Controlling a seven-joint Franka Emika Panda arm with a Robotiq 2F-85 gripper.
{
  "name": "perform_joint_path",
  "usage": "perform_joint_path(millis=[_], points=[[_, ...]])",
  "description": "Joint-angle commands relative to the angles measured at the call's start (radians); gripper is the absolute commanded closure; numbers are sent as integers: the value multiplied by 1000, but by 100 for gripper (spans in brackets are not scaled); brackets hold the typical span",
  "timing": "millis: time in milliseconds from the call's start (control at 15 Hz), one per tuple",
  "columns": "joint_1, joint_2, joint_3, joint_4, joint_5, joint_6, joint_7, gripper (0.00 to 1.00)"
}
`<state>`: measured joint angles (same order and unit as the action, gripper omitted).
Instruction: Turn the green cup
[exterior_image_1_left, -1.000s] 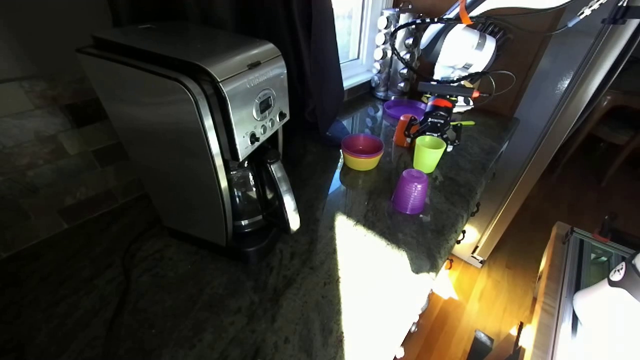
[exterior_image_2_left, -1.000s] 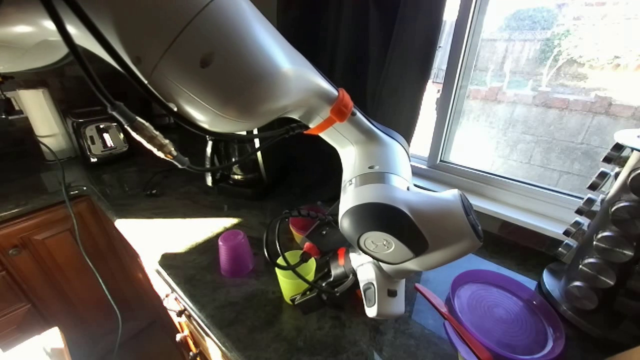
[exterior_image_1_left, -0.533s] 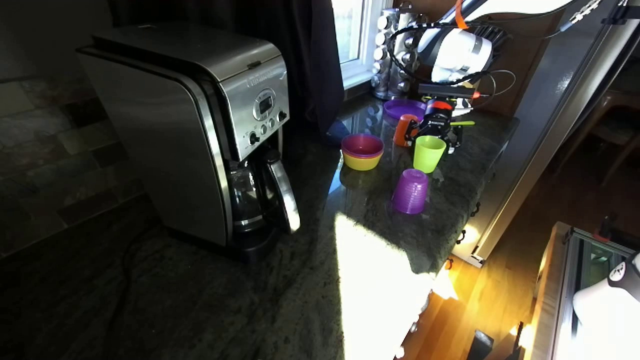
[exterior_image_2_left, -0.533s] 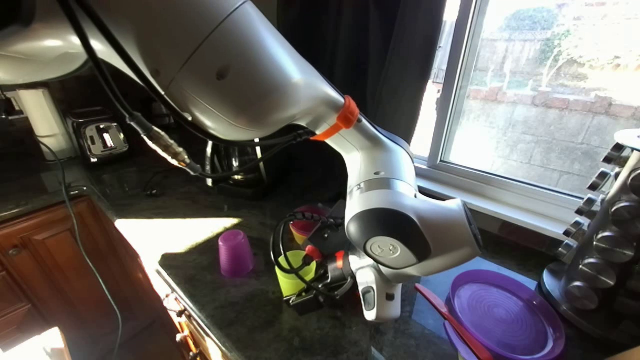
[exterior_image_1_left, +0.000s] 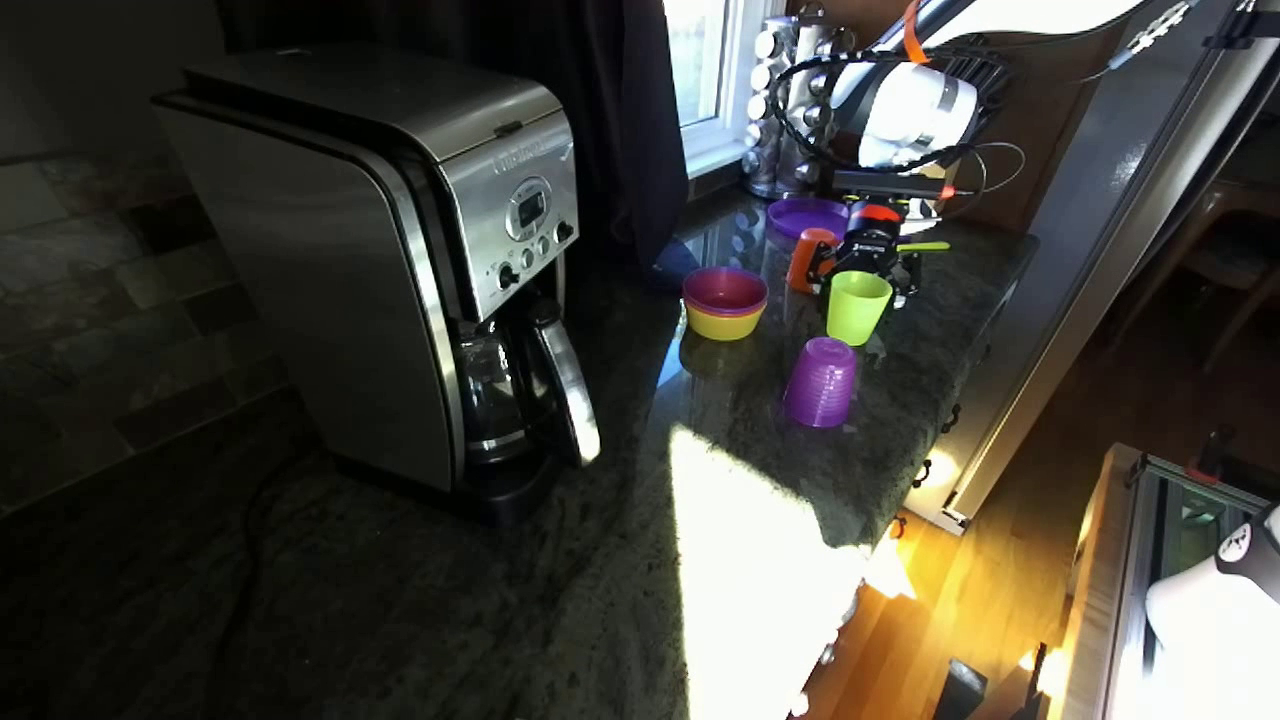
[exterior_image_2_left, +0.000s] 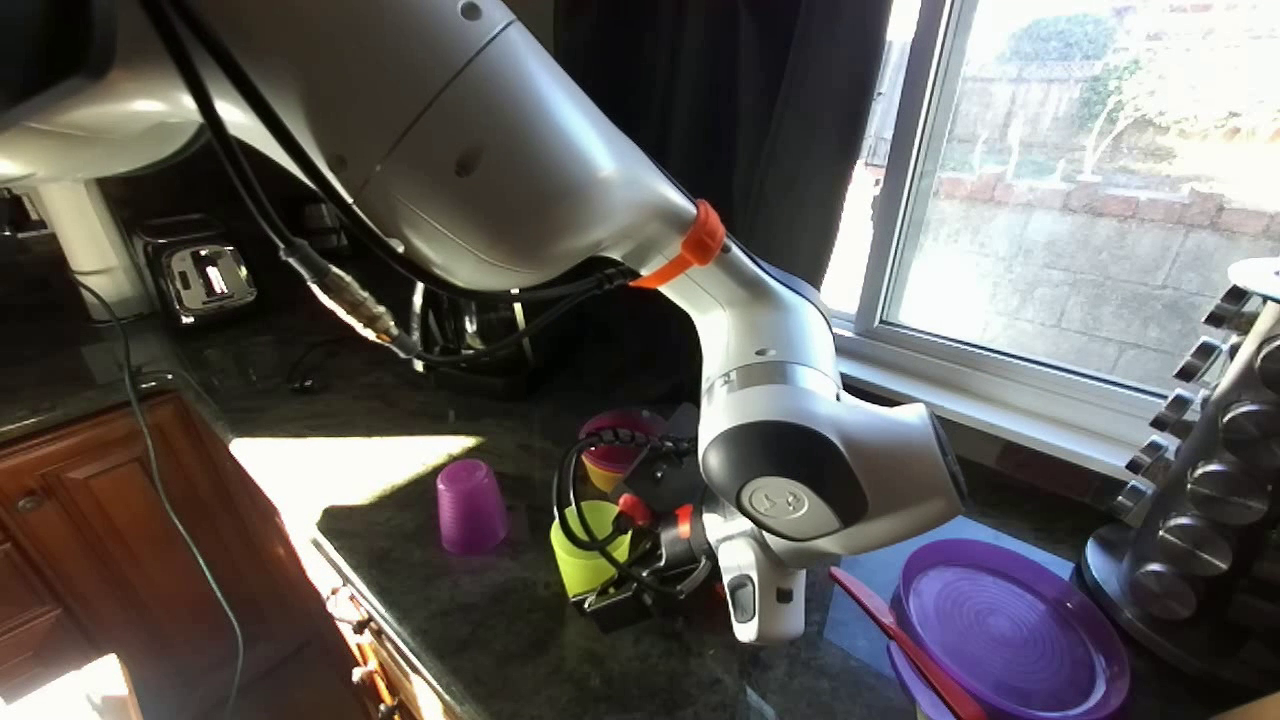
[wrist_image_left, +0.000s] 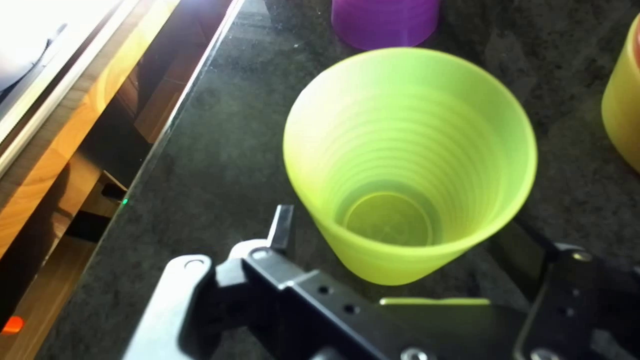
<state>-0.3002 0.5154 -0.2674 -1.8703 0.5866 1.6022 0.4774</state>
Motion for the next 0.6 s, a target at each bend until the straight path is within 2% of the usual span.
perform_joint_path(millis=[0,133,267,467,533], points=[[-13,29,6,32,19,-16,-11,0],[-12,32,6,36,19,-14,-10,0],[-12,35,7,37,18,-16,-11,27],[-10,33,7,31,18,-6,-16,51],[-9,28,7,27,20,0,-18,56]])
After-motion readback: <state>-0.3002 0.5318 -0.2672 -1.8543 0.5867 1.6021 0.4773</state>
